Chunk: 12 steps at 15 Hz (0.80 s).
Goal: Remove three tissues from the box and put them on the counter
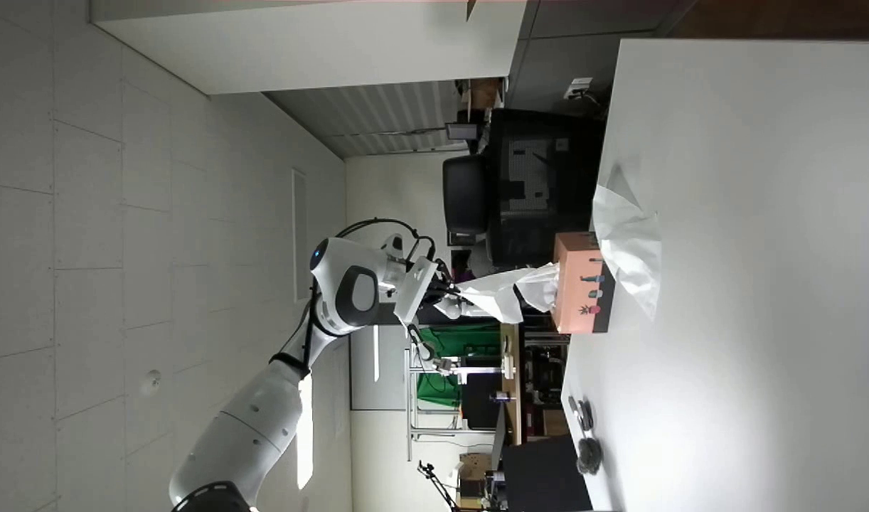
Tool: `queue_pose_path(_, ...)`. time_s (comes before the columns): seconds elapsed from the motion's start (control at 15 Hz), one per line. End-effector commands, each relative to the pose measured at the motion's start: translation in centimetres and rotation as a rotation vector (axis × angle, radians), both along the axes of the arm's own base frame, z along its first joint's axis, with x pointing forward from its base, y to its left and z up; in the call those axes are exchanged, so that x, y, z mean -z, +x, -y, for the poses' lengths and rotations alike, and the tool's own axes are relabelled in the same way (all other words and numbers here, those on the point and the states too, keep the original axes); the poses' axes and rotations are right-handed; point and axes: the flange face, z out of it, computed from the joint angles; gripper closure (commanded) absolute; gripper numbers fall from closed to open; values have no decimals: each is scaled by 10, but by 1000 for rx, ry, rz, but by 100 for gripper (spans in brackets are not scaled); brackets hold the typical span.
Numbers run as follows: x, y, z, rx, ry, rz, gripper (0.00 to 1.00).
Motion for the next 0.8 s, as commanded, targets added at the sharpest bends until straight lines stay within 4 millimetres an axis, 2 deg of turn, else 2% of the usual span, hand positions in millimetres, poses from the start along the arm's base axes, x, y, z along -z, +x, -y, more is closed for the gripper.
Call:
queue_pose_path(0.0, -7, -30, 38, 80, -65, -41, 100)
queue_pose_path(0.2, 10, -44, 78, 155, -100, -86, 100)
queue_pose_path(0.4, 39, -52, 108, 227, -156, -134, 100)
queue_pose_path(0.6, 74, -54, 120, 260, -193, -190, 100)
queue_pose_path(0.73, 99, -51, 115, 269, -196, -212, 100)
